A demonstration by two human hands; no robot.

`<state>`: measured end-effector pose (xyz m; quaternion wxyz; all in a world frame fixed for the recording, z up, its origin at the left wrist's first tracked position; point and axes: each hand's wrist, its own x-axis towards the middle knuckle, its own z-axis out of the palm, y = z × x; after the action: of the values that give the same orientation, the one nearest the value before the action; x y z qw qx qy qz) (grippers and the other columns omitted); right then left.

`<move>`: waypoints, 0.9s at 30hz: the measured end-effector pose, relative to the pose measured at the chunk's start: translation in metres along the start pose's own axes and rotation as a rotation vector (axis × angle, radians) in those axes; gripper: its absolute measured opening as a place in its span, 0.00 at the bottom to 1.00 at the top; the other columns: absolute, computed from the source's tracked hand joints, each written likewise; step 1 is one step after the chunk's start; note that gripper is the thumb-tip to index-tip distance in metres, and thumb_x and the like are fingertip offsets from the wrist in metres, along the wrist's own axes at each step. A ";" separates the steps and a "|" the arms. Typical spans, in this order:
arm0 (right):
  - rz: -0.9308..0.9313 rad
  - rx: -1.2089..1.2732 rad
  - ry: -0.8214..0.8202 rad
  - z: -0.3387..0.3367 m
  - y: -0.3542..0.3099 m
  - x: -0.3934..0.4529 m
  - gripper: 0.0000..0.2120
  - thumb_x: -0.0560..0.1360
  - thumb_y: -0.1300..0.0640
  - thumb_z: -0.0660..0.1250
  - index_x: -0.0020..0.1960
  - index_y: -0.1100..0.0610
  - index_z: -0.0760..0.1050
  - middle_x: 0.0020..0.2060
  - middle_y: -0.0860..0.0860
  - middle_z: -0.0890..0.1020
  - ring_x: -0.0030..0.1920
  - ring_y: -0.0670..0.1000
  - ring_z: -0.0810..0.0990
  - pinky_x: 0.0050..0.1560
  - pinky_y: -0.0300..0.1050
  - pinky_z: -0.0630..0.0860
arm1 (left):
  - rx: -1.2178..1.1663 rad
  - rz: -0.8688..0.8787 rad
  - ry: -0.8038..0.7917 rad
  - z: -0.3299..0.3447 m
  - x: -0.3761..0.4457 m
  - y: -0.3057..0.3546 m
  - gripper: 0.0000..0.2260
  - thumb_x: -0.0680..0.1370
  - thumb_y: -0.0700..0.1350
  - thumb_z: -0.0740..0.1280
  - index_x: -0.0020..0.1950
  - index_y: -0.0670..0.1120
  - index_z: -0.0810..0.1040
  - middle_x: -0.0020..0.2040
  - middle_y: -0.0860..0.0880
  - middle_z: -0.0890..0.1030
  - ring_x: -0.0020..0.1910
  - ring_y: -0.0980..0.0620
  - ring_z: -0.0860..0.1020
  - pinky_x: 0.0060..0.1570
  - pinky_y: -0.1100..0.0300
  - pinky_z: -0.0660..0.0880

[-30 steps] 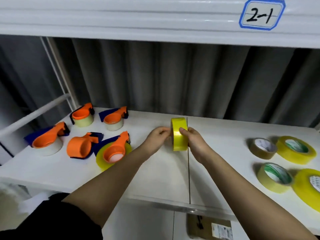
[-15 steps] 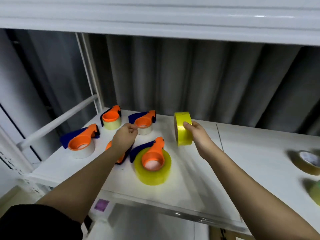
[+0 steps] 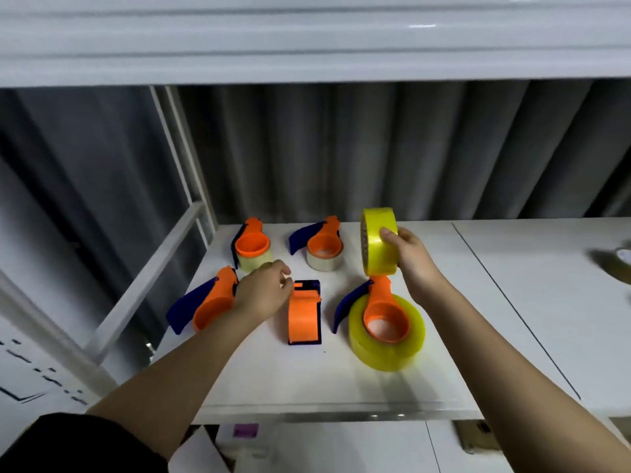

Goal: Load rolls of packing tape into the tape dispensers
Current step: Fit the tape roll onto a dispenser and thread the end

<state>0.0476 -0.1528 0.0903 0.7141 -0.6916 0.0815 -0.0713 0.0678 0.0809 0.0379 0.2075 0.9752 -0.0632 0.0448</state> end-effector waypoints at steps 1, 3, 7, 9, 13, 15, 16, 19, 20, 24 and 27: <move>-0.001 -0.004 0.005 0.002 0.001 -0.001 0.05 0.81 0.57 0.60 0.55 0.56 0.72 0.41 0.48 0.78 0.41 0.46 0.77 0.32 0.31 0.73 | 0.021 0.011 -0.014 0.001 0.000 -0.002 0.13 0.80 0.49 0.61 0.62 0.48 0.74 0.57 0.49 0.80 0.53 0.49 0.79 0.49 0.53 0.77; 0.001 -0.004 0.010 0.004 0.003 -0.003 0.05 0.81 0.56 0.60 0.55 0.55 0.71 0.41 0.48 0.78 0.40 0.44 0.76 0.30 0.29 0.72 | 0.020 0.012 -0.023 0.003 -0.002 -0.004 0.13 0.80 0.51 0.60 0.62 0.48 0.74 0.57 0.49 0.80 0.52 0.49 0.79 0.49 0.53 0.77; 0.010 -0.004 -0.021 0.003 0.004 -0.007 0.03 0.81 0.56 0.59 0.54 0.54 0.69 0.40 0.46 0.75 0.39 0.41 0.74 0.28 0.25 0.70 | -0.053 -0.080 -0.056 0.010 -0.013 -0.005 0.15 0.81 0.56 0.58 0.58 0.47 0.74 0.51 0.49 0.81 0.49 0.48 0.79 0.46 0.53 0.77; 0.015 -0.008 -0.040 0.001 0.006 -0.008 0.03 0.81 0.56 0.59 0.53 0.54 0.69 0.41 0.46 0.76 0.39 0.41 0.74 0.30 0.25 0.71 | -0.131 -0.166 -0.079 0.015 -0.019 -0.005 0.18 0.80 0.59 0.56 0.55 0.46 0.74 0.48 0.47 0.81 0.47 0.47 0.79 0.45 0.54 0.76; 0.012 -0.032 -0.054 0.003 0.005 -0.012 0.06 0.81 0.52 0.59 0.55 0.53 0.71 0.46 0.48 0.78 0.45 0.43 0.76 0.38 0.31 0.71 | -0.339 -0.298 -0.113 0.020 -0.028 0.003 0.22 0.80 0.60 0.55 0.51 0.42 0.73 0.39 0.47 0.77 0.40 0.50 0.75 0.36 0.57 0.69; 0.014 -0.031 -0.043 0.005 0.006 -0.014 0.06 0.81 0.51 0.60 0.53 0.52 0.73 0.48 0.49 0.80 0.48 0.47 0.78 0.40 0.34 0.71 | -0.437 -0.348 -0.183 0.021 -0.033 0.011 0.19 0.81 0.58 0.55 0.50 0.43 0.72 0.39 0.48 0.74 0.37 0.52 0.72 0.34 0.60 0.65; 0.012 -0.024 -0.043 0.008 0.005 -0.017 0.05 0.80 0.50 0.60 0.51 0.50 0.74 0.46 0.48 0.80 0.47 0.47 0.79 0.40 0.35 0.71 | -0.538 -0.366 -0.226 0.025 -0.037 0.012 0.17 0.81 0.56 0.56 0.50 0.43 0.72 0.41 0.47 0.74 0.38 0.52 0.73 0.35 0.60 0.66; -0.003 -0.040 -0.053 0.019 0.010 -0.022 0.09 0.79 0.48 0.62 0.53 0.52 0.77 0.48 0.51 0.83 0.50 0.52 0.81 0.46 0.40 0.76 | -0.819 -0.357 -0.249 0.035 -0.047 0.009 0.10 0.81 0.48 0.59 0.52 0.42 0.75 0.46 0.43 0.75 0.43 0.48 0.74 0.45 0.58 0.69; -0.003 -0.043 -0.054 0.022 0.011 -0.025 0.10 0.79 0.47 0.63 0.54 0.52 0.77 0.49 0.51 0.83 0.52 0.52 0.81 0.49 0.42 0.77 | -0.863 -0.342 -0.232 0.036 -0.050 0.008 0.08 0.81 0.45 0.58 0.50 0.43 0.75 0.45 0.42 0.75 0.43 0.48 0.74 0.46 0.59 0.69; -0.002 -0.052 -0.055 0.037 0.012 -0.036 0.08 0.79 0.47 0.63 0.49 0.50 0.77 0.47 0.48 0.82 0.49 0.48 0.80 0.44 0.35 0.75 | -1.026 -0.288 -0.174 0.025 -0.059 0.014 0.09 0.83 0.39 0.56 0.49 0.46 0.75 0.39 0.50 0.78 0.32 0.60 0.78 0.33 0.73 0.72; -0.029 -0.029 -0.046 0.047 0.013 -0.046 0.07 0.78 0.48 0.64 0.48 0.49 0.78 0.43 0.45 0.82 0.44 0.44 0.79 0.39 0.30 0.74 | -1.163 -0.264 -0.144 0.012 -0.064 0.014 0.10 0.83 0.39 0.54 0.56 0.43 0.75 0.39 0.51 0.81 0.32 0.61 0.81 0.36 0.68 0.76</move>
<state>0.0131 -0.0967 0.0792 0.7047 -0.7043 0.0560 -0.0645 0.0032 0.0700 0.0258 0.7061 0.7017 0.0303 -0.0896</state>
